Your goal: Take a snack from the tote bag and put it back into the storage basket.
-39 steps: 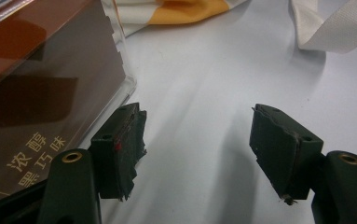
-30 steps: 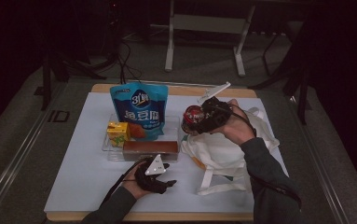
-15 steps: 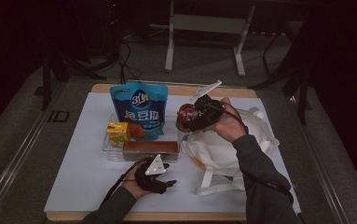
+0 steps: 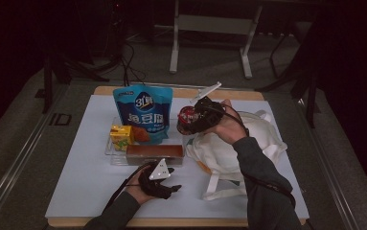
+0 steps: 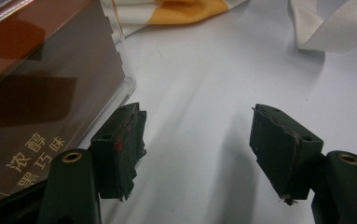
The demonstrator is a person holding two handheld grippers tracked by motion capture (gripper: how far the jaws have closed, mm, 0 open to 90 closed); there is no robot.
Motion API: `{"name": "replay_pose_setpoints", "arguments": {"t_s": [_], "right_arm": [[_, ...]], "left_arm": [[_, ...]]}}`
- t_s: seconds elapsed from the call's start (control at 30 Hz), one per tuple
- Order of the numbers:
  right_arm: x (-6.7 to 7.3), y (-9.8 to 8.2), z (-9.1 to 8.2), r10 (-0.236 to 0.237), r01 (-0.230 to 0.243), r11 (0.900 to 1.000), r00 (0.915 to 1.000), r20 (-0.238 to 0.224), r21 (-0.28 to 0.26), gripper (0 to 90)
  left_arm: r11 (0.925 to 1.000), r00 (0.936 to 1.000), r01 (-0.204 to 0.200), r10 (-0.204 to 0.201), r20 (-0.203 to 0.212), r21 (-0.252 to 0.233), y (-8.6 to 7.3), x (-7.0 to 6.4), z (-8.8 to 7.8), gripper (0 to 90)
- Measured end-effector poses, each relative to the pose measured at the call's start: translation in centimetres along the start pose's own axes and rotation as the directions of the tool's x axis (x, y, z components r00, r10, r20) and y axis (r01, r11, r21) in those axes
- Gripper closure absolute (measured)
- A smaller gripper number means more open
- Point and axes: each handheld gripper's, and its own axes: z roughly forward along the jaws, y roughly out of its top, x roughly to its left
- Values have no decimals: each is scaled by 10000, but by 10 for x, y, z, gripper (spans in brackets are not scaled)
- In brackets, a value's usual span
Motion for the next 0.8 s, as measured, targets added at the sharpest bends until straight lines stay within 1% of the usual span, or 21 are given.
{"name": "replay_pose_setpoints", "arguments": {"t_s": [0.43, 0.5, 0.7, 0.8], "right_arm": [[4, 6, 10, -91, 92, 10000, 9999, -125, 29, 255], [4, 6, 12, -155, 156, 9999, 9998, -129, 26, 255], [5, 7, 16, -96, 97, 9999, 9998, -157, 67, 255], [6, 7, 19, -155, 157, 9998, 9997, -176, 110, 255]], "left_arm": [[10000, 10000, 3, -3, 12, -4, 0, 0, 0, 344], [10000, 10000, 2, -2, 14, -7, 0, 0, 0, 344], [10000, 10000, -7, 7, 25, -13, 0, 0, 0, 344], [10000, 10000, -12, 12, 36, 2, 0, 0, 0, 344]]}}
